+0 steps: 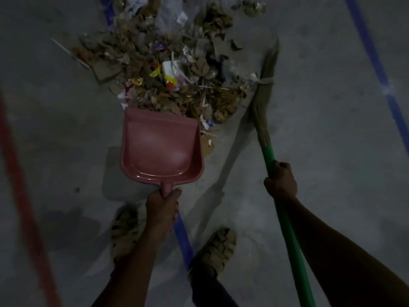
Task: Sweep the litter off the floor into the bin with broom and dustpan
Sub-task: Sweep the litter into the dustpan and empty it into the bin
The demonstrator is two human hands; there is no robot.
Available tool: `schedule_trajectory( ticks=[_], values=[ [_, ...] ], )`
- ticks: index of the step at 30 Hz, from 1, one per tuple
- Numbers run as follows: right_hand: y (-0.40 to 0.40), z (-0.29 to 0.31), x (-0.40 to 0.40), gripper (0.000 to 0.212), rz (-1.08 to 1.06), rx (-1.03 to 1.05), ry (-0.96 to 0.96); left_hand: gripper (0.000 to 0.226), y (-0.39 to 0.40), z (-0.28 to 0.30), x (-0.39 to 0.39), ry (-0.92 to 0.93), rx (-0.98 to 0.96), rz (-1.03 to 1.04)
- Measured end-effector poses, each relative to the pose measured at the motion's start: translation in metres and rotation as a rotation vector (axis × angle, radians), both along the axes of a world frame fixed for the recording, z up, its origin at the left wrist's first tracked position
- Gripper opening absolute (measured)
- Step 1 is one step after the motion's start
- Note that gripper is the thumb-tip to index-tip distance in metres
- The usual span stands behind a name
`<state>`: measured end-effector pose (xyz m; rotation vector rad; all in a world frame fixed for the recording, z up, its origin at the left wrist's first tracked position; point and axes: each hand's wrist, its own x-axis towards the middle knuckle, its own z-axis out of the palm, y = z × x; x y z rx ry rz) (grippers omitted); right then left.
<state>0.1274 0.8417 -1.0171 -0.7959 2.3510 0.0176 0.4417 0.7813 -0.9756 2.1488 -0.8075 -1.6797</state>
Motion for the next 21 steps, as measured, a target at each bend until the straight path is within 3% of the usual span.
schedule_trajectory(
  ticks=[8,11,18,21],
  values=[
    [-0.081,-0.009,0.125,0.033,0.051,-0.124,-0.137,0.026,-0.018,0.004,0.1,-0.017,0.071,0.047],
    [-0.106,0.003,0.146,0.037,0.074,-0.226,-0.16,0.032,-0.03,0.011,0.13,-0.013,0.087,0.076],
    [-0.104,0.042,0.154,0.058,-0.04,-0.428,0.023,0.028,-0.05,0.016,0.151,0.002,0.064,0.053],
    [-0.081,0.046,0.157,0.06,-0.086,-0.388,0.099,0.028,-0.057,0.017,0.152,-0.012,0.046,-0.007]
  ],
)
